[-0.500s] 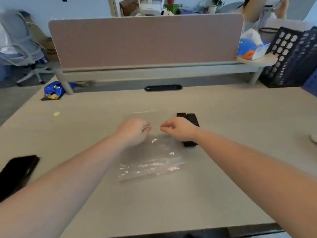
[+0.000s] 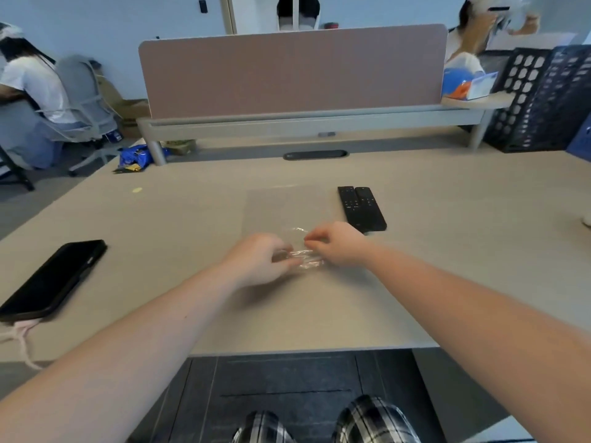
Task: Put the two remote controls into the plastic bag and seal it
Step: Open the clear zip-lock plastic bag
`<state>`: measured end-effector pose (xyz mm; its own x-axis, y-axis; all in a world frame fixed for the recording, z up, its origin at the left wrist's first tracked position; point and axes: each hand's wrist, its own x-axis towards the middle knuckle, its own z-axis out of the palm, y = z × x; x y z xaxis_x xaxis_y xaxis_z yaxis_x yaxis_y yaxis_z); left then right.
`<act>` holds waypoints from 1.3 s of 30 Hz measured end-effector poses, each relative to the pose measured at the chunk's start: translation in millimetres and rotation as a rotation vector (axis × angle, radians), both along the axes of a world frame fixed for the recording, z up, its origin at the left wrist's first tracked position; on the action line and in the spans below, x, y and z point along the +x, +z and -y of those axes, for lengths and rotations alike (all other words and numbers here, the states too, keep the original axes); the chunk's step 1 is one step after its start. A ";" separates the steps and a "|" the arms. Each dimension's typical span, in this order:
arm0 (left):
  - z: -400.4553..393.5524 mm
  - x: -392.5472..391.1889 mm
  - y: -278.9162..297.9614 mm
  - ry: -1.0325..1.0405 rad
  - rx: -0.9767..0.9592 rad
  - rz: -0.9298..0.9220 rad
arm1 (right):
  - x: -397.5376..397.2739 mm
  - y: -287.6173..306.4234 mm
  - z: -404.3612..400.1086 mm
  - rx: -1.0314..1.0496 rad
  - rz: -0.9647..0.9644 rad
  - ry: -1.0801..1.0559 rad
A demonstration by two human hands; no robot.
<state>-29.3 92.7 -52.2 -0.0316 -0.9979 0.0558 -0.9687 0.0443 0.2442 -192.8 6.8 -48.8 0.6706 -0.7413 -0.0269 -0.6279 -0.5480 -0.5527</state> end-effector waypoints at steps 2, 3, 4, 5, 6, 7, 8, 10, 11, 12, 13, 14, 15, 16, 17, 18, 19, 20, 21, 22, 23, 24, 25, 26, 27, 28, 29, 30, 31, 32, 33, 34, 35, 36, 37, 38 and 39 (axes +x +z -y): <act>0.2 0.6 0.7 -0.014 0.013 0.006 | -0.1 4.9 -0.7 -0.021 0.029 -0.008; 0.3 0.5 1.1 -0.019 0.009 0.009 | -0.3 6.7 -1.3 -0.037 0.048 -0.018; 0.9 0.6 0.5 -0.025 0.000 0.026 | -0.5 8.7 -2.2 -0.053 0.064 -0.028; 1.9 1.0 -0.6 -0.033 -0.011 0.050 | -0.9 10.1 -2.6 -0.066 0.078 -0.033; 2.9 1.1 -1.6 -0.040 -0.019 0.070 | -1.3 11.8 -2.9 -0.075 0.088 -0.035; 3.5 1.5 -2.7 -0.047 -0.024 0.072 | -1.6 13.5 -3.6 -0.079 0.095 -0.032; 3.4 1.3 -3.1 -0.056 -0.027 0.058 | -1.6 14.8 -3.7 -0.084 0.102 -0.025; 2.6 0.5 -3.6 -0.079 -0.031 0.032 | -1.4 16.8 -4.1 -0.082 0.103 -0.007; 1.9 -0.9 -4.0 -0.105 -0.036 0.034 | -1.2 17.9 -4.5 -0.075 0.098 -0.002; 1.0 -2.8 -4.8 -0.142 -0.043 0.050 | -0.6 18.5 -4.6 -0.068 0.097 0.001; 0.5 -4.6 -5.1 -0.175 -0.042 0.085 | 0.1 18.9 -4.9 -0.060 0.095 0.000; 0.5 -5.6 -5.4 -0.194 -0.039 0.127 | 0.8 19.1 -4.9 -0.055 0.095 0.000; 1.2 -6.5 -5.7 -0.195 -0.032 0.155 | 1.4 18.8 -5.0 -0.053 0.094 0.000; 2.4 -6.9 -5.7 -0.176 -0.021 0.164 | 1.8 18.6 -4.9 -0.056 0.093 0.003; 4.3 -7.2 -4.9 -0.138 -0.011 0.157 | 2.1 18.1 -4.7 -0.059 0.092 0.002; 6.4 -7.8 -3.4 -0.087 -0.010 0.140 | 2.2 17.7 -4.8 -0.062 0.098 -0.005; 8.6 -9.1 -1.4 -0.027 -0.016 0.115 | 2.1 17.4 -5.2 -0.065 0.110 -0.018; 10.8 -10.8 0.6 0.039 -0.031 0.078 | 2.0 17.4 -5.6 -0.070 0.131 -0.036; 13.1 -12.2 2.6 0.106 -0.046 0.031 | 1.5 17.9 -6.3 -0.081 0.158 -0.058; 15.2 -13.4 4.2 0.174 -0.055 -0.031 | 1.2 18.9 -7.2 -0.086 0.184 -0.084; 16.6 -14.4 5.6 0.239 -0.062 -0.105 | 0.6 19.8 -8.6 -0.076 0.204 -0.112; 18.0 -15.1 6.4 0.291 -0.065 -0.182 | -0.1 20.4 -10.0 -0.048 0.209 -0.137; 19.0 -15.5 6.6 0.325 -0.070 -0.258 | -0.8 20.1 -11.2 0.000 0.199 -0.155; 20.1 -16.5 6.5 0.345 -0.076 -0.340 | -1.6 19.3 -12.8 0.063 0.182 -0.168; 20.6 -18.4 6.2 0.349 -0.084 -0.428 | -2.4 17.5 -14.3 0.140 0.167 -0.181; 20.4 -20.8 6.1 0.344 -0.093 -0.513 | -2.9 15.4 -16.0 0.218 0.165 -0.195; 20.2 -23.1 5.9 0.333 -0.104 -0.577 | -3.6 13.5 -17.2 0.290 0.179 -0.207; 19.8 -25.0 5.8 0.314 -0.113 -0.607 | -4.3 11.5 -17.5 0.358 0.213 -0.214; 19.7 -26.8 6.2 0.292 -0.113 -0.613 | -4.8 9.9 -17.4 0.421 0.262 -0.216; 19.6 -27.8 6.8 0.274 -0.112 -0.613 | -5.2 8.8 -16.5 0.473 0.316 -0.213; 19.7 -28.2 7.9 0.261 -0.112 -0.615 | -5.7 8.1 -15.2 0.506 0.362 -0.208; 19.9 -28.4 9.5 0.256 -0.110 -0.620 | -5.8 8.0 -13.5 0.523 0.392 -0.206; 20.3 -27.5 10.5 0.257 -0.107 -0.624 | -5.7 8.0 -11.5 0.530 0.406 -0.212; 21.4 -26.4 10.4 0.255 -0.106 -0.626 | -5.2 8.5 -9.8 0.534 0.411 -0.223; 22.4 -24.9 9.3 0.251 -0.106 -0.621 | -4.8 8.8 -8.3 0.540 0.416 -0.240; 23.0 -24.4 8.3 0.246 -0.102 -0.620 | -4.2 9.2 -7.1 0.548 0.422 -0.256; 23.9 -23.8 6.5 0.243 -0.095 -0.631 | -4.1 9.6 -6.3 0.554 0.429 -0.269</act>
<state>-53.1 68.8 -45.7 0.2602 -0.9624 0.0773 -0.6271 -0.1076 0.7715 -197.0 13.1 -39.3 0.5042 -0.8348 -0.2211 -0.3682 0.0237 -0.9294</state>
